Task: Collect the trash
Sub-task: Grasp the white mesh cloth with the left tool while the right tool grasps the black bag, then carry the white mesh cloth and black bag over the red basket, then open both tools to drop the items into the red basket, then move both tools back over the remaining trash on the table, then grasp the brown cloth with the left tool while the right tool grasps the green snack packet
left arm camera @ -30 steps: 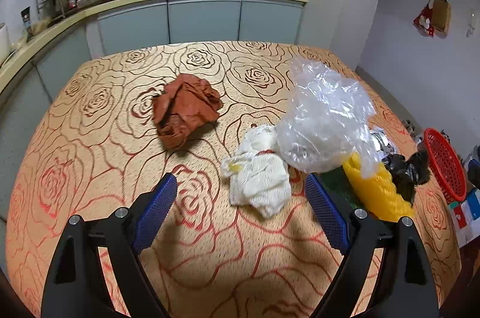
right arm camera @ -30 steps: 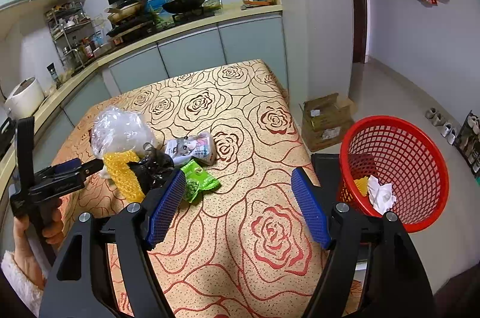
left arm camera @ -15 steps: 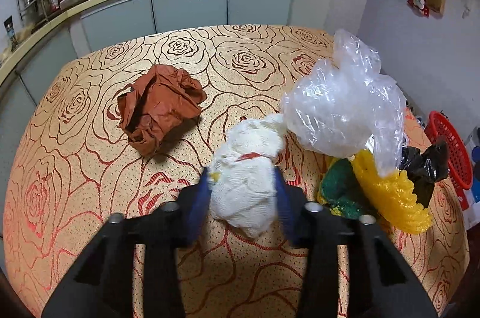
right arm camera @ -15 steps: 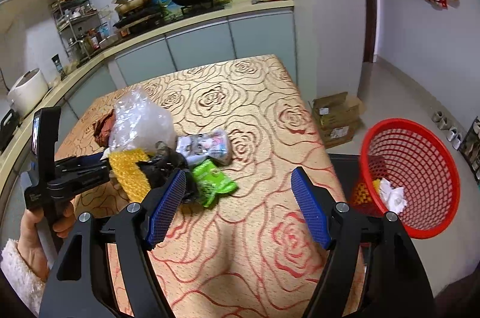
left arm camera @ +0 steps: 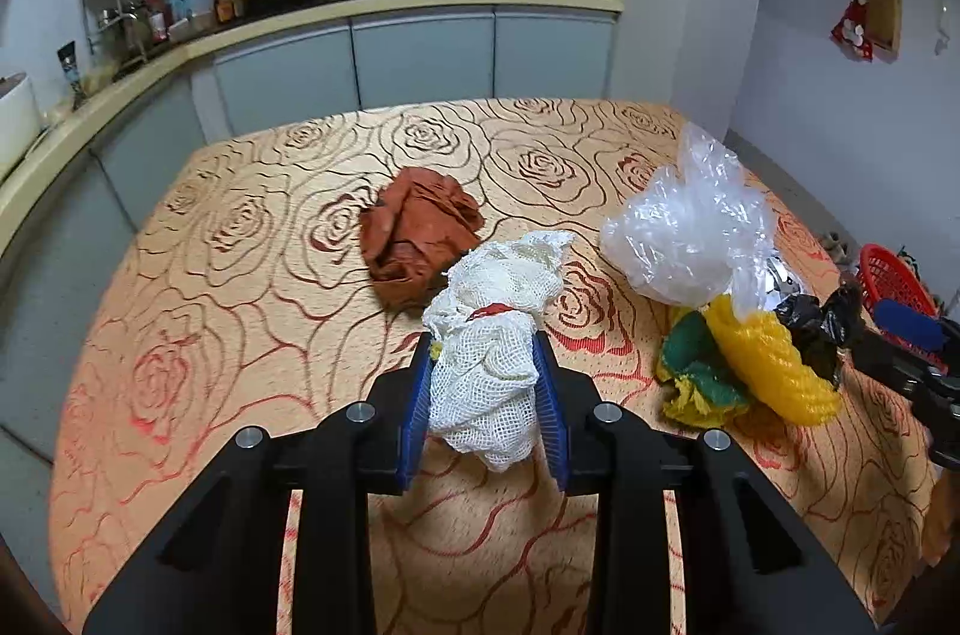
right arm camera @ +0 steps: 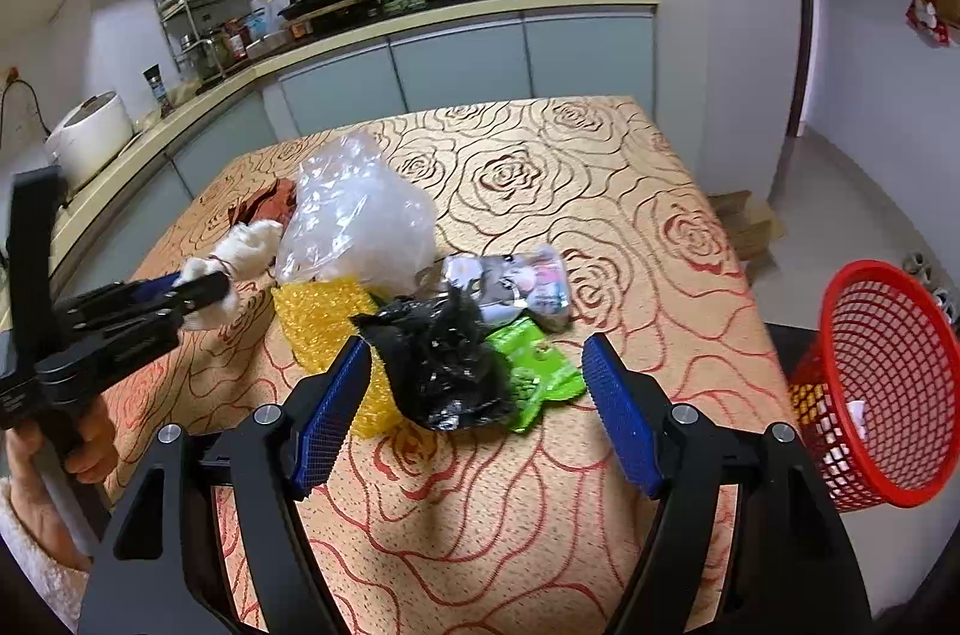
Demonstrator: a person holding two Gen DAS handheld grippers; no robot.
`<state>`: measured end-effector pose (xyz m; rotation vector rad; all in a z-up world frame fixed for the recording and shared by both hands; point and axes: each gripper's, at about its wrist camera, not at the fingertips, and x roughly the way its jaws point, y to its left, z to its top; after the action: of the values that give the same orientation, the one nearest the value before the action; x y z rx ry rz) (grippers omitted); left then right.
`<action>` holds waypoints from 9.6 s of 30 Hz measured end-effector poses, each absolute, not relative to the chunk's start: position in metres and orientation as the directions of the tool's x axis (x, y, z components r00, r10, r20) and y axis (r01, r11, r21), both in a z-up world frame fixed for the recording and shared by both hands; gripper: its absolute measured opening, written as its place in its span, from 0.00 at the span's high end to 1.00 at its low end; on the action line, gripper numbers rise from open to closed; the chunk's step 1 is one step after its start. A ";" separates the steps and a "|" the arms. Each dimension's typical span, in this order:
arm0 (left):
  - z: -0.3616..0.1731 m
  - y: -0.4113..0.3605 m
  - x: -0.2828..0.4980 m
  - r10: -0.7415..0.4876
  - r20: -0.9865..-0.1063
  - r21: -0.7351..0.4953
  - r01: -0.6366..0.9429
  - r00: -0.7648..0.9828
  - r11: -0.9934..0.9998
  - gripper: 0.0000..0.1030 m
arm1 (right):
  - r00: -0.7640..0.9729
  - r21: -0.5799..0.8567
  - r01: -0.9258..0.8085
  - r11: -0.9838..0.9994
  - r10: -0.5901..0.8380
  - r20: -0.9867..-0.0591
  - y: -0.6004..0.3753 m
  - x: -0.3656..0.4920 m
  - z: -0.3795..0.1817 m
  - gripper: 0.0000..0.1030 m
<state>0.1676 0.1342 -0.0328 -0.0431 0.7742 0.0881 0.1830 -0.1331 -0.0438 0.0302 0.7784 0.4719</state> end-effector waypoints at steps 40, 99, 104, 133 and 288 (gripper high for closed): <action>0.018 0.115 0.119 0.091 -0.571 -0.016 -0.121 0.816 0.992 0.71 | 0.683 0.203 -0.435 0.877 0.468 -0.560 -0.148 0.156 0.007 0.86; 0.022 -0.180 0.204 -0.398 -0.593 -0.015 0.485 0.699 0.874 0.71 | 0.831 0.268 0.040 0.963 0.117 -0.544 -0.379 0.145 -0.002 0.86; 0.011 -0.199 0.217 -0.406 -0.623 -0.018 0.506 0.669 0.862 0.71 | 0.818 0.271 0.076 0.960 0.095 -0.567 -0.388 0.154 -0.012 0.86; -0.054 -0.258 0.283 -0.403 -0.766 -0.059 0.569 0.501 0.820 0.60 | 0.691 0.289 0.183 0.940 0.087 -0.718 -0.417 0.208 -0.085 0.80; 0.001 0.162 0.147 0.188 -0.627 0.031 -0.217 0.756 0.976 0.51 | 0.485 0.141 -0.499 0.855 0.410 -0.772 -0.135 0.210 -0.081 0.57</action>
<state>0.1468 0.1625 0.0012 -0.0446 0.6789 0.2213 0.2097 -0.1349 -0.0809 -0.1068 0.9089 0.5543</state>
